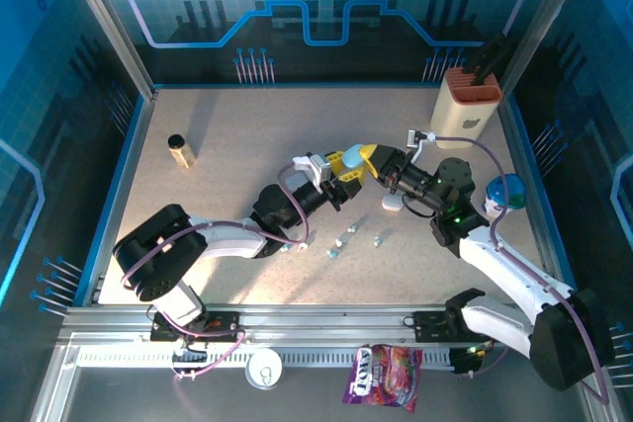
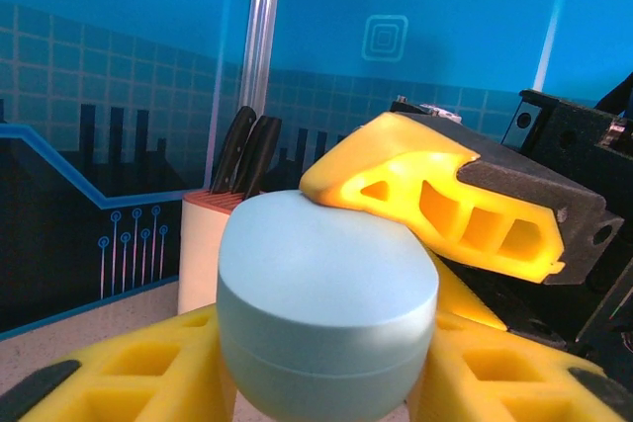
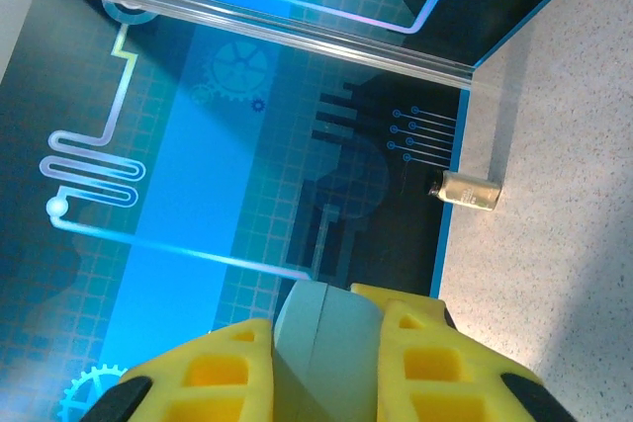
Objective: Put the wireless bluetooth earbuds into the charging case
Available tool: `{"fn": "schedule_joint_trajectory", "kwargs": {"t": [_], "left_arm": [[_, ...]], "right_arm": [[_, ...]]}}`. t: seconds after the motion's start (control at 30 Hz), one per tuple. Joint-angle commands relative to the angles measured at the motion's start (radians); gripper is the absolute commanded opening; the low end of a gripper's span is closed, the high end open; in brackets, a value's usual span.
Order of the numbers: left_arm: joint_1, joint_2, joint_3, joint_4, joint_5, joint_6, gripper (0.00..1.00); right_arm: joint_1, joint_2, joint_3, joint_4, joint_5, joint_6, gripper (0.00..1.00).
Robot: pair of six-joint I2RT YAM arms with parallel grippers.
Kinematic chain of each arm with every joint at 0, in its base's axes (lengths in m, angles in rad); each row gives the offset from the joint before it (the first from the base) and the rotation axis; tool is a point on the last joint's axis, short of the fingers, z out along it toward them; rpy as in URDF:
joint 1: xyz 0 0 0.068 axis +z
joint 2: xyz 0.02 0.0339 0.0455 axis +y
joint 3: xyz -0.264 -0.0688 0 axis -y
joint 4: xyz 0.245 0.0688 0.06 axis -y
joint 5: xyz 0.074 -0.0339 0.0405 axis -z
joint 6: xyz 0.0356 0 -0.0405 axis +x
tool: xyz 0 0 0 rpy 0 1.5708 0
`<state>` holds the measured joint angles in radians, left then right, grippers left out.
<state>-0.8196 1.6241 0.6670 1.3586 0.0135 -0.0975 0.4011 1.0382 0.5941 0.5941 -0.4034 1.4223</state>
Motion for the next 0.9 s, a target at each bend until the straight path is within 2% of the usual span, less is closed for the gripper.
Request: {"fn": "schedule_joint_trajectory", "kwargs": {"t": [0.0, 0.17, 0.23, 0.37, 0.57, 0.87], "left_arm": [[-0.003, 0.001, 0.027, 0.044, 0.043, 0.026, 0.45], [-0.003, 0.002, 0.024, 0.043, 0.048, 0.037, 0.38], [-0.003, 0.002, 0.023, 0.043, 0.05, 0.035, 0.38], [-0.003, -0.003, 0.02, 0.043, 0.048, 0.032, 0.49], [-0.003, -0.007, 0.02, 0.043, 0.045, 0.034, 0.44], [-0.003, -0.009, 0.02, 0.044, 0.044, 0.03, 0.41]], "right_arm": [[0.007, 0.008, -0.015, 0.021, -0.005, 0.007, 0.0], [0.007, 0.012, -0.013, 0.018, -0.009, 0.007, 0.0], [0.007, 0.015, -0.014, 0.015, -0.012, 0.006, 0.0], [0.007, 0.019, -0.02, 0.016, -0.007, 0.01, 0.0], [0.007, 0.023, -0.02, 0.022, -0.007, 0.012, 0.0], [0.007, 0.03, -0.024, 0.012, -0.012, 0.011, 0.0]]}}
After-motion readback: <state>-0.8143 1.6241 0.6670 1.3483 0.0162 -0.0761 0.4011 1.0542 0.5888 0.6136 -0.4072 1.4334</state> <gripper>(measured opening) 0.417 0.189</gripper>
